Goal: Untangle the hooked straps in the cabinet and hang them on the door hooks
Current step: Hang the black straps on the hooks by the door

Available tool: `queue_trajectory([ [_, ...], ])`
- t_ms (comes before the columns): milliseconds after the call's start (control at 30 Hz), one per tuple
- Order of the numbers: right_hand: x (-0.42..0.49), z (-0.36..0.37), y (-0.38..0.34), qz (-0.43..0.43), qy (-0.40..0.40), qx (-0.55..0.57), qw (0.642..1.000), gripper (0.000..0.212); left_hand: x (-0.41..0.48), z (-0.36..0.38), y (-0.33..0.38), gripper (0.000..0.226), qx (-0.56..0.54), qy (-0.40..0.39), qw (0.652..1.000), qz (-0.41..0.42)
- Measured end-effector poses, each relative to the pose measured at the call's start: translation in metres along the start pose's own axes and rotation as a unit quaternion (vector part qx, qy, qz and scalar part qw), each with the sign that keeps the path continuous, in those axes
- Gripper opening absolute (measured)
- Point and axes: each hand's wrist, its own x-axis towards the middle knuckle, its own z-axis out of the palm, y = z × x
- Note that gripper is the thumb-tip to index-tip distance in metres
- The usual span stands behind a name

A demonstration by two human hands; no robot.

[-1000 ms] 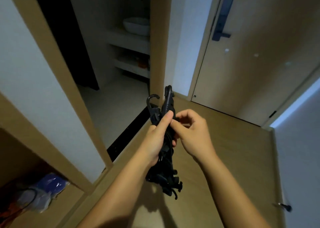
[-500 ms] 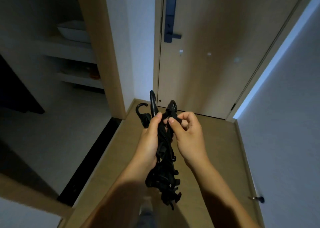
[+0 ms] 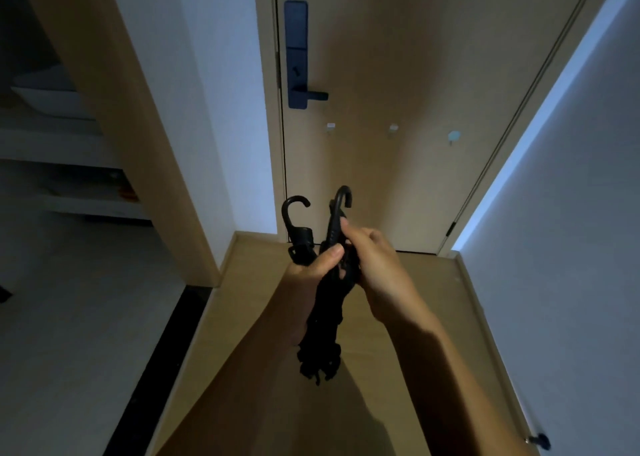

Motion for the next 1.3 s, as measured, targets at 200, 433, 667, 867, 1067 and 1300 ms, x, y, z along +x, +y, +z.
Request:
queue_trajectory([
  [200, 0.078, -0.003, -0.014, -0.004, -0.022, 0.075, 0.997, 0.012, 0.073, -0.003, 0.009, 0.015, 0.02, 0.048, 0.999, -0.015],
  [433, 0.176, -0.018, -0.047, -0.053, 0.015, 0.08, 0.995, 0.014, 0.178, 0.019, 0.026, 0.028, 0.026, 0.096, 0.995, 0.004],
  [667, 0.28, -0.058, -0.095, -0.118, -0.022, -0.036, 0.992, 0.039, 0.291, 0.053, 0.045, 0.021, -0.043, 0.041, 0.998, -0.01],
  [867, 0.356, -0.089, -0.127, -0.149, -0.098, -0.229, 0.957, 0.083, 0.367, 0.067, 0.056, 0.041, -0.075, -0.018, 0.997, 0.005],
  [1067, 0.407, -0.11, -0.17, -0.107, -0.202, -0.211, 0.95, 0.061, 0.427, 0.068, 0.077, 0.021, -0.011, -0.035, 0.999, 0.039],
  [1300, 0.471, -0.1, -0.2, -0.181, -0.137, -0.34, 0.913, 0.046, 0.497, 0.045, 0.096, 0.016, -0.005, -0.018, 0.999, 0.038],
])
